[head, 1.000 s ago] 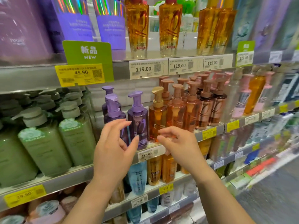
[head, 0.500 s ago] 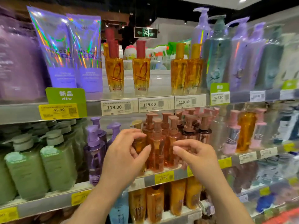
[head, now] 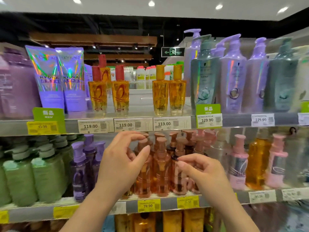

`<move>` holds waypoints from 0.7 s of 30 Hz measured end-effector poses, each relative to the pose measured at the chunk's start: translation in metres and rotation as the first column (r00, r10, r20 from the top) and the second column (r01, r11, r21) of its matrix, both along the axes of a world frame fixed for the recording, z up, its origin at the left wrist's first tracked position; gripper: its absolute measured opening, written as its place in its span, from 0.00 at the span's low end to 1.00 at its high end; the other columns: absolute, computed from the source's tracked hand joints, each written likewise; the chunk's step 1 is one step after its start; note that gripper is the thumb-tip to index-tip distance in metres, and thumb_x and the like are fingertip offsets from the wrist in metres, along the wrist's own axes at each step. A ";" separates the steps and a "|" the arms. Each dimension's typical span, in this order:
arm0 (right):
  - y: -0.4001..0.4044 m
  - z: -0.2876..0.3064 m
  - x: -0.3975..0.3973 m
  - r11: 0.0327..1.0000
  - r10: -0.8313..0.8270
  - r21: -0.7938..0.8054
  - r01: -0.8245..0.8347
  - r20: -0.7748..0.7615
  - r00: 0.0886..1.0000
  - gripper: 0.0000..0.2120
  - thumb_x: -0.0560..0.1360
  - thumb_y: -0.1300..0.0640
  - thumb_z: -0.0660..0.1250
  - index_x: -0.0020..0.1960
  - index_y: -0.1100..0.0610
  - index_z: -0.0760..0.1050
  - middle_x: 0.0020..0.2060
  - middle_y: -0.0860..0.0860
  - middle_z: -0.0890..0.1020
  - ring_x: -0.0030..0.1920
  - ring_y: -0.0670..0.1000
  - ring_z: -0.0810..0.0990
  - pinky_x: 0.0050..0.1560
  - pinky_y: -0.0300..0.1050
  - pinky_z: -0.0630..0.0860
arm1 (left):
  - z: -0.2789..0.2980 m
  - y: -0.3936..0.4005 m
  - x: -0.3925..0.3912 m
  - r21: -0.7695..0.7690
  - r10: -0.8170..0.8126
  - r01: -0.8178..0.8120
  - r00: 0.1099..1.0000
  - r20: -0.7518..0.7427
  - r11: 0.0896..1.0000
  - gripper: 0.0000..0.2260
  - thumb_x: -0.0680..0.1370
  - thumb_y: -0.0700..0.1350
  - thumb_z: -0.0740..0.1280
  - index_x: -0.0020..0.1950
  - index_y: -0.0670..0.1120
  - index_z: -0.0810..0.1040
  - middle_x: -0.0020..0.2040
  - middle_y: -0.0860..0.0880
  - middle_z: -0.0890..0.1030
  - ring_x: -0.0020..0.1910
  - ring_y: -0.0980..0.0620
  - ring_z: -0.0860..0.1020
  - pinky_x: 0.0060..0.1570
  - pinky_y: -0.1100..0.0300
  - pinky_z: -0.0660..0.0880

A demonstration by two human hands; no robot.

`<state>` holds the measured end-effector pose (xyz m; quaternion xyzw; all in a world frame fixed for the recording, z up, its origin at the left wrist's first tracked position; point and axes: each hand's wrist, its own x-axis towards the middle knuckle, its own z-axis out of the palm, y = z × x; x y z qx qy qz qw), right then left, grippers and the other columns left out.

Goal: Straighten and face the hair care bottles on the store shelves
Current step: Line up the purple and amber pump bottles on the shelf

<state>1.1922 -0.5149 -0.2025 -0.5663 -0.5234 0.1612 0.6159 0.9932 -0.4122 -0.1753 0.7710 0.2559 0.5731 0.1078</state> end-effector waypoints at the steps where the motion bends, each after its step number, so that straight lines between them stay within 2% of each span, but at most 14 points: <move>1: -0.001 -0.001 0.006 1.000 0.025 -0.017 -0.025 0.008 1.000 0.10 0.75 0.56 0.74 0.43 0.40 0.85 0.35 0.54 0.85 0.28 0.46 0.80 0.29 0.36 0.76 | -0.003 -0.004 0.007 -0.010 0.010 -0.010 1.000 0.008 1.000 0.10 0.73 0.49 0.74 0.50 0.61 0.77 0.54 0.64 0.77 0.34 0.53 0.78 0.35 0.70 0.72; 5: -0.002 -0.005 0.016 0.994 0.095 -0.058 -0.095 -0.008 0.995 0.08 0.75 0.56 0.74 0.44 0.42 0.85 0.36 0.56 0.85 0.27 0.47 0.79 0.28 0.36 0.75 | -0.017 -0.015 0.023 -0.038 0.031 -0.031 1.000 0.006 0.999 0.09 0.72 0.49 0.74 0.49 0.59 0.78 0.52 0.62 0.78 0.34 0.52 0.77 0.35 0.70 0.71; 9: -0.002 -0.007 0.025 0.994 0.094 -0.053 -0.094 -0.006 0.996 0.09 0.76 0.56 0.73 0.44 0.42 0.85 0.36 0.56 0.85 0.27 0.49 0.80 0.28 0.37 0.76 | -0.020 -0.022 0.043 -0.065 0.003 -0.002 1.000 0.017 0.998 0.08 0.73 0.49 0.75 0.48 0.58 0.79 0.51 0.61 0.79 0.32 0.52 0.76 0.35 0.69 0.71; 14: -0.009 -0.017 0.034 1.000 -0.008 0.004 0.008 -0.040 0.999 0.10 0.77 0.56 0.73 0.44 0.41 0.84 0.35 0.49 0.86 0.26 0.47 0.79 0.29 0.40 0.78 | -0.010 -0.026 0.066 -0.014 -0.067 0.067 0.997 -0.036 0.998 0.07 0.72 0.54 0.71 0.49 0.58 0.79 0.49 0.62 0.80 0.36 0.53 0.78 0.36 0.68 0.73; 18: -0.029 -0.026 0.046 0.994 -0.099 -0.043 0.097 -0.042 0.994 0.06 0.77 0.55 0.72 0.45 0.44 0.84 0.35 0.52 0.85 0.26 0.47 0.79 0.30 0.44 0.78 | -0.012 -0.025 0.087 -0.041 -0.189 0.187 0.980 -0.060 0.981 0.06 0.73 0.54 0.71 0.49 0.58 0.80 0.48 0.61 0.80 0.38 0.55 0.78 0.38 0.69 0.72; 21: -0.047 -0.026 0.059 0.980 -0.188 -0.069 0.185 -0.038 0.981 0.04 0.75 0.52 0.73 0.45 0.43 0.84 0.35 0.49 0.86 0.25 0.47 0.78 0.30 0.41 0.77 | -0.015 -0.027 0.106 -0.076 -0.275 0.270 0.960 -0.055 0.960 0.06 0.74 0.53 0.73 0.50 0.59 0.80 0.49 0.62 0.80 0.40 0.57 0.78 0.40 0.73 0.71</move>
